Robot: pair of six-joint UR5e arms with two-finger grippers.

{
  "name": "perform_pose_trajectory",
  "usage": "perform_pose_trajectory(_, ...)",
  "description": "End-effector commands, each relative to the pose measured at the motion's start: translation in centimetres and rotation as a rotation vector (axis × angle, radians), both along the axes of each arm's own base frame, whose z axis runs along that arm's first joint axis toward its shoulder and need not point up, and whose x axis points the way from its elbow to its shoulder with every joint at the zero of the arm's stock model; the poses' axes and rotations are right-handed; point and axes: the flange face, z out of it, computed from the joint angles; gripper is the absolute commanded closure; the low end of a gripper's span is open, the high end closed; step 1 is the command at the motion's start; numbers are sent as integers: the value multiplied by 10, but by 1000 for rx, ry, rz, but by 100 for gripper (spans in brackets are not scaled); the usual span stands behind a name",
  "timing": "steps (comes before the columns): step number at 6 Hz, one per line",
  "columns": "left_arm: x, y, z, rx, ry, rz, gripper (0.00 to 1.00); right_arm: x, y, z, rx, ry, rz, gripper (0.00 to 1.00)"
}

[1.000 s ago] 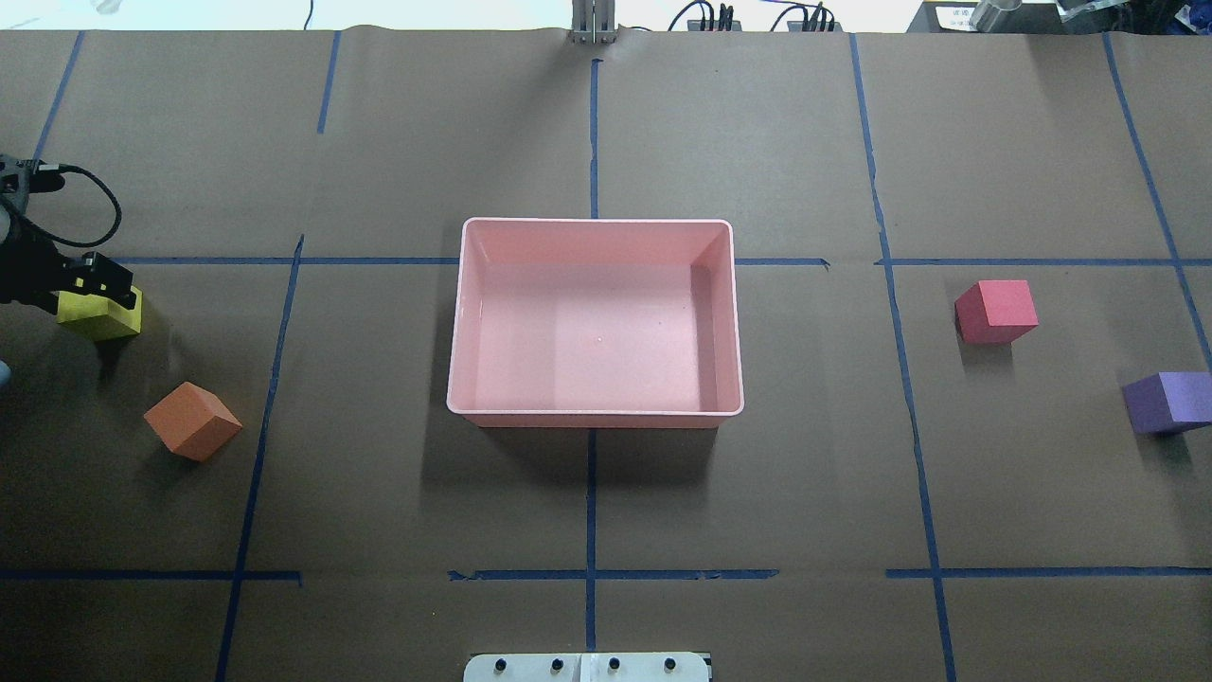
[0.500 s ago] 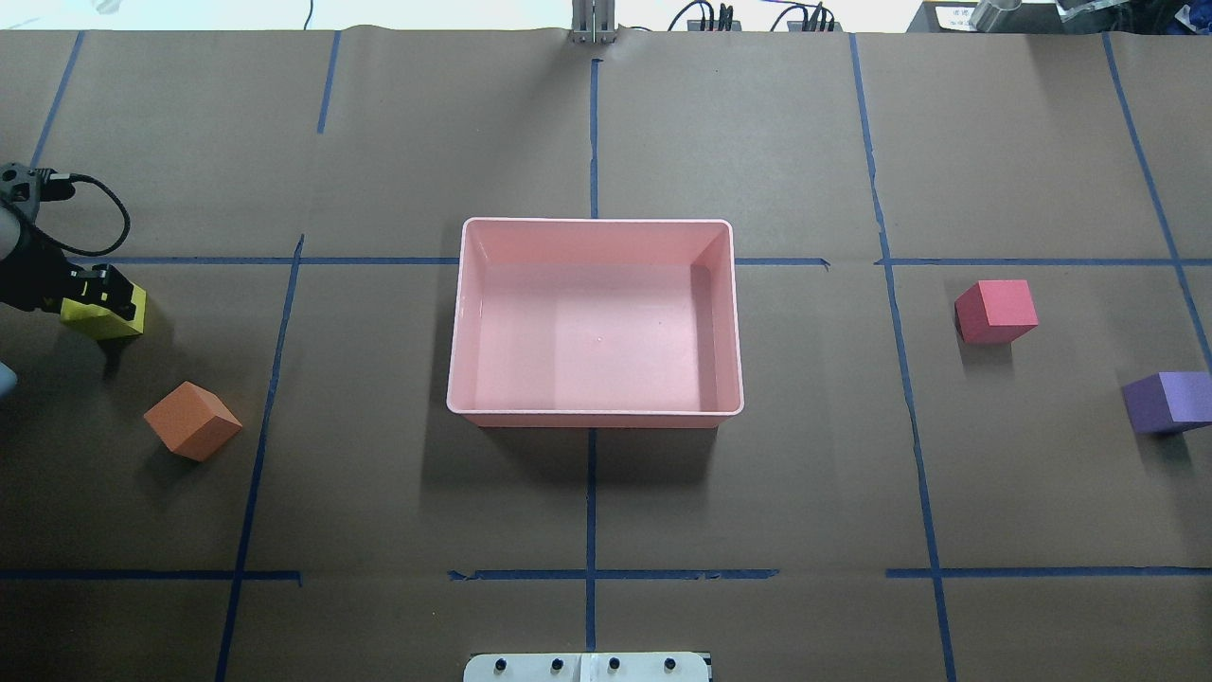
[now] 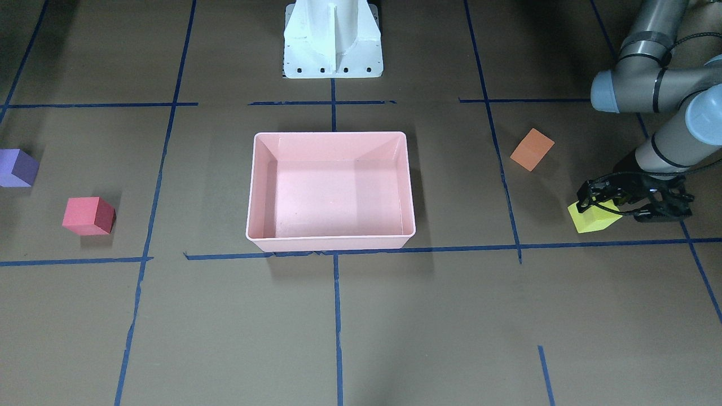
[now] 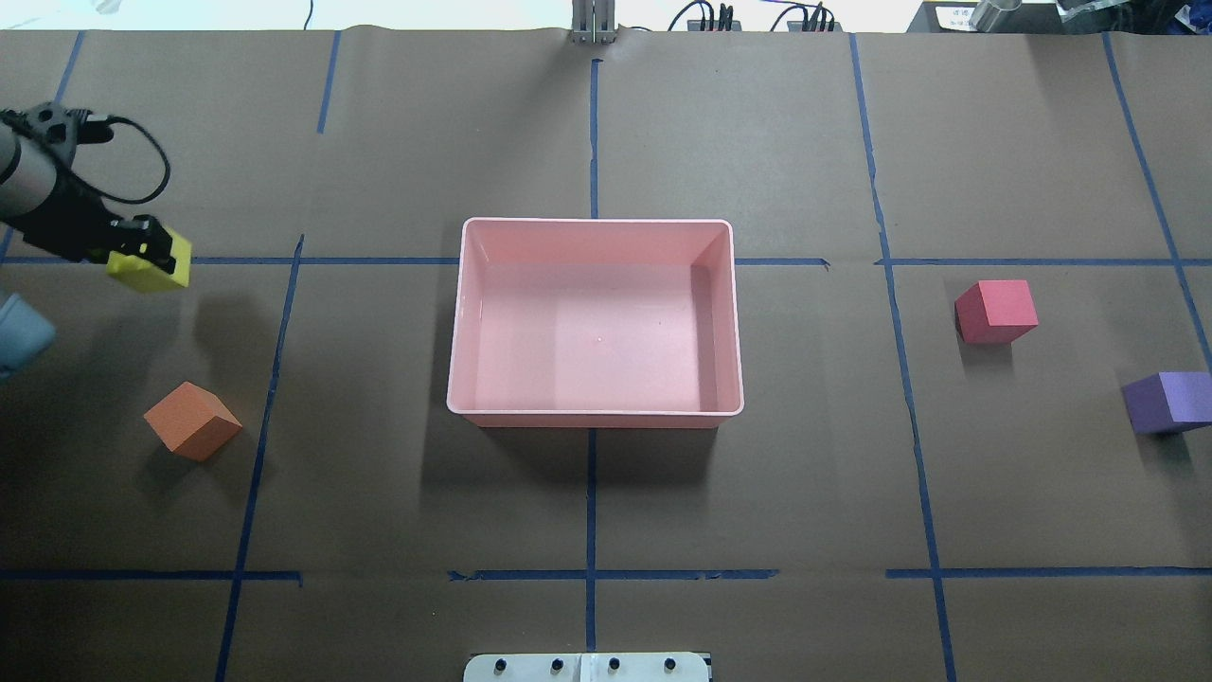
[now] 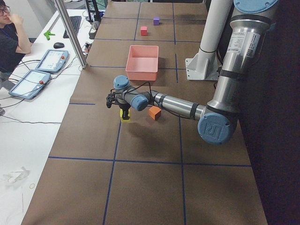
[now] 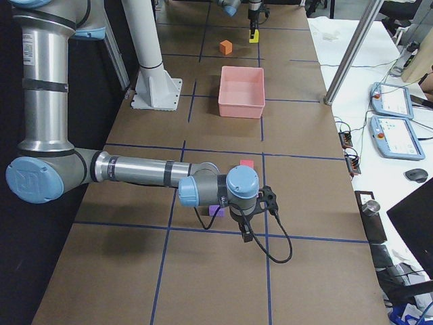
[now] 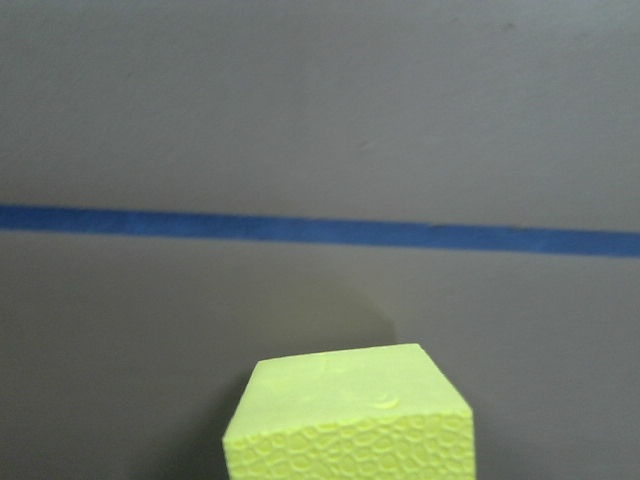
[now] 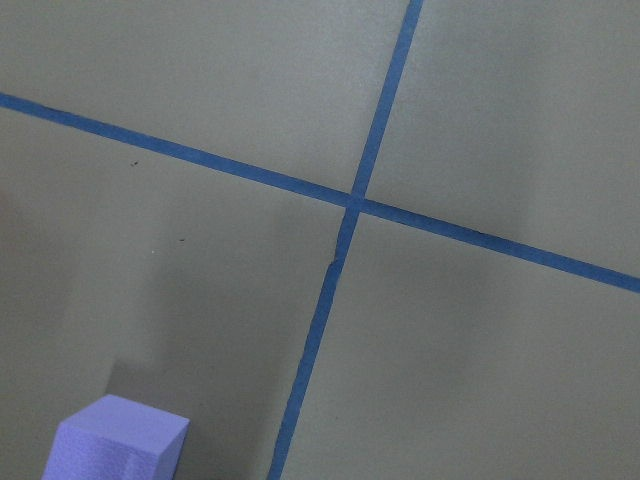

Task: Place blocks into pink bin with both arms
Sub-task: 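Carry the yellow-green cube with the left gripper and drop it into the pink bin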

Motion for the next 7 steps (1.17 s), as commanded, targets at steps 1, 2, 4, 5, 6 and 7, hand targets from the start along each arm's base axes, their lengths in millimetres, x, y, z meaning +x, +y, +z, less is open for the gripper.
perform_pose_trajectory(1, 19, -27, -116, 78, 41, -5, 57, 0, 0, -1, 1, -1, 1, 0)
perform_pose_trajectory(2, 44, -29, -155, 131, 55, 8, 57, 0, 0, -2, 2, -1, 1, 0)
perform_pose_trajectory(4, 141, 16, -245, 75, 49, 2, 57, 0, 0, -1, 2, -6, -1, 0)
perform_pose_trajectory(5, 202, 50, -294, 47, 22, -16, 57, 0, 0, 0, 0, -7, -1, 0)
perform_pose_trajectory(6, 237, 72, -324, 38, 35, -34, 57, 0, 0, -1, 2, -7, -1, 0)
perform_pose_trajectory(7, 247, 82, -333, 28, 44, -32, 34, 0, 0, -2, 2, -7, 0, 0)
